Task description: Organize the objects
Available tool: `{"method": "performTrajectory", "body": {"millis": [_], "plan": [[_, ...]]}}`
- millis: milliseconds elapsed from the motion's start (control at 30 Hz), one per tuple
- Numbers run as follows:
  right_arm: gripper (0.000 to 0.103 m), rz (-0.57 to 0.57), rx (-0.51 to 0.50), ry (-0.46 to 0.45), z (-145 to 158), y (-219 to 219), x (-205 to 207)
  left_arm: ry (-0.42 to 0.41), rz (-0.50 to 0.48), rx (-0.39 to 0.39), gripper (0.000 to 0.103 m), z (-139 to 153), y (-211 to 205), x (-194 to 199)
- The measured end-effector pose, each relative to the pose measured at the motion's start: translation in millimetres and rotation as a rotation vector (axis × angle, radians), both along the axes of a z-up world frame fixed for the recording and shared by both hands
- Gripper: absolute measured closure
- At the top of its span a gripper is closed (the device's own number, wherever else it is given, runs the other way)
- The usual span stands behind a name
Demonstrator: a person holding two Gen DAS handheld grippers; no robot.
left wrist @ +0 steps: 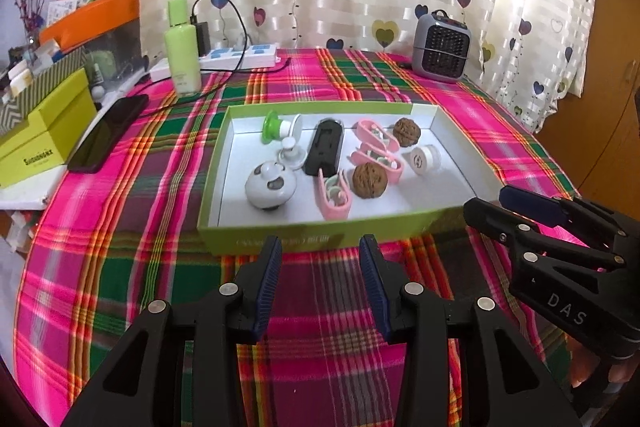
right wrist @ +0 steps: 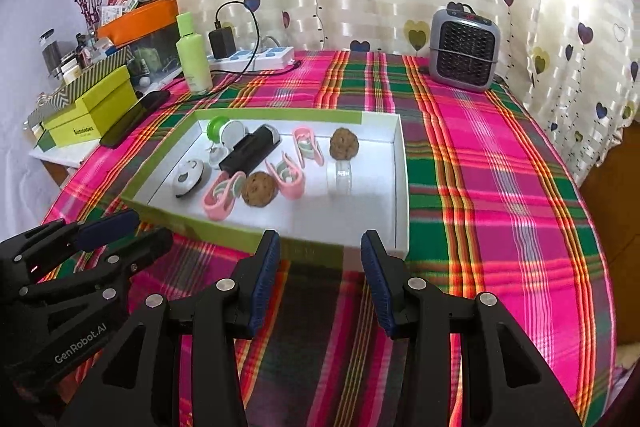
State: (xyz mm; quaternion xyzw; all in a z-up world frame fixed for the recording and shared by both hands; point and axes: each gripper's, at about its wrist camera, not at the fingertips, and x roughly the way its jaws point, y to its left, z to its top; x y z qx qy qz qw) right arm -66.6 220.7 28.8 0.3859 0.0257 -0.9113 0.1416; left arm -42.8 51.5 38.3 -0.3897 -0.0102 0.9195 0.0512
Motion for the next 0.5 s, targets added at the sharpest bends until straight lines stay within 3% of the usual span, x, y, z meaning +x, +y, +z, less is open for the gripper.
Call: {"method": "performTrajectory", "body": {"millis": [500], "plan": [[0.06, -0.039, 0.034, -0.079, -31.6, -1.5, 7.1, -0.075, 0.05, -0.036, 0.064, -28.5, -1.6, 3.5]]}}
